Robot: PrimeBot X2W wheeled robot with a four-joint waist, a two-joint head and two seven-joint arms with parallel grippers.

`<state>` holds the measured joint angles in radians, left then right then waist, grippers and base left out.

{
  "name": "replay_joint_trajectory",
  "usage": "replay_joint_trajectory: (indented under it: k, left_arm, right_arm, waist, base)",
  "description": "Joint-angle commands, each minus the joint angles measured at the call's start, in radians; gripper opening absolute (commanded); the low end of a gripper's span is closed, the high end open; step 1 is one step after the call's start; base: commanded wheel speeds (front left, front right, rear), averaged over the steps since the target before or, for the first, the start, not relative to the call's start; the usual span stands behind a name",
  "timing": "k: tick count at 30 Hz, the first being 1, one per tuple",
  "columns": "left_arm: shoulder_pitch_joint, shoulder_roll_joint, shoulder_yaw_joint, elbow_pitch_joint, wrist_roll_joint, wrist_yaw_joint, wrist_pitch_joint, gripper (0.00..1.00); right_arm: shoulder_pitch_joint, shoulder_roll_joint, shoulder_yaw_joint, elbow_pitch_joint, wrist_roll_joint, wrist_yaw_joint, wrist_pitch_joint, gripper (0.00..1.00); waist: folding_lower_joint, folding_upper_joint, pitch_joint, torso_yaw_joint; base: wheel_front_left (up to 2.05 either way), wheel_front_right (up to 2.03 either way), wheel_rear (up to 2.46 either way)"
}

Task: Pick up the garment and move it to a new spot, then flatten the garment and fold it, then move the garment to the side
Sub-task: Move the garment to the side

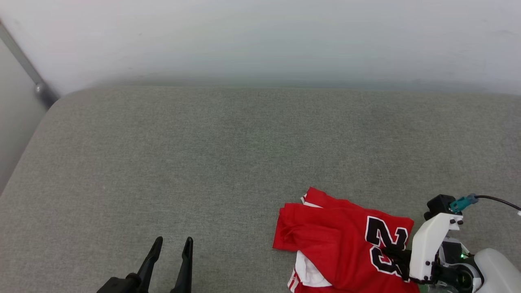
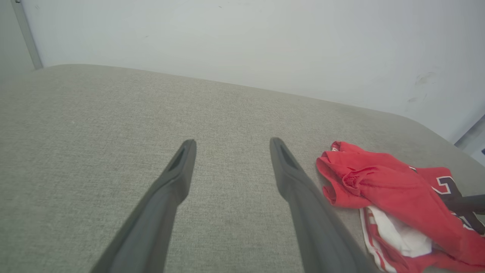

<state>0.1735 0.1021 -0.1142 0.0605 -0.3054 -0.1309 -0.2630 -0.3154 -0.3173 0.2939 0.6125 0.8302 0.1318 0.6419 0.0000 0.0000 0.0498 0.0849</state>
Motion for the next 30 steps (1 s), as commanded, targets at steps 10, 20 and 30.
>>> replay_joint_trajectory:
  k: [10, 20, 30]
  left_arm:
    - [-0.018, 0.005, -0.005, 0.009, -0.006, 0.001, -0.002, 1.0]
    - [-0.038, 0.006, -0.027, 0.019, -0.009, 0.001, -0.002, 1.0]
    - [-0.094, 0.024, -0.039, 0.011, -0.027, 0.001, -0.002, 1.0]
  right_arm:
    - [-0.03, -0.041, 0.057, 0.011, 0.032, -0.002, -0.045, 0.0]
    - [-0.086, -0.085, 0.098, 0.014, 0.023, -0.002, -0.108, 0.0]
    - [-0.223, -0.073, 0.229, 0.014, -0.009, -0.002, -0.149, 0.0]
  waist:
    - [0.0, 0.0, -0.007, -0.064]
    - [0.0, 0.0, -0.003, -0.18]
    - [0.0, 0.0, 0.041, -0.435]
  base:
    - [0.0, 0.0, 0.0]
    - [0.0, 0.0, 0.0]
    - [0.0, 0.0, 0.0]
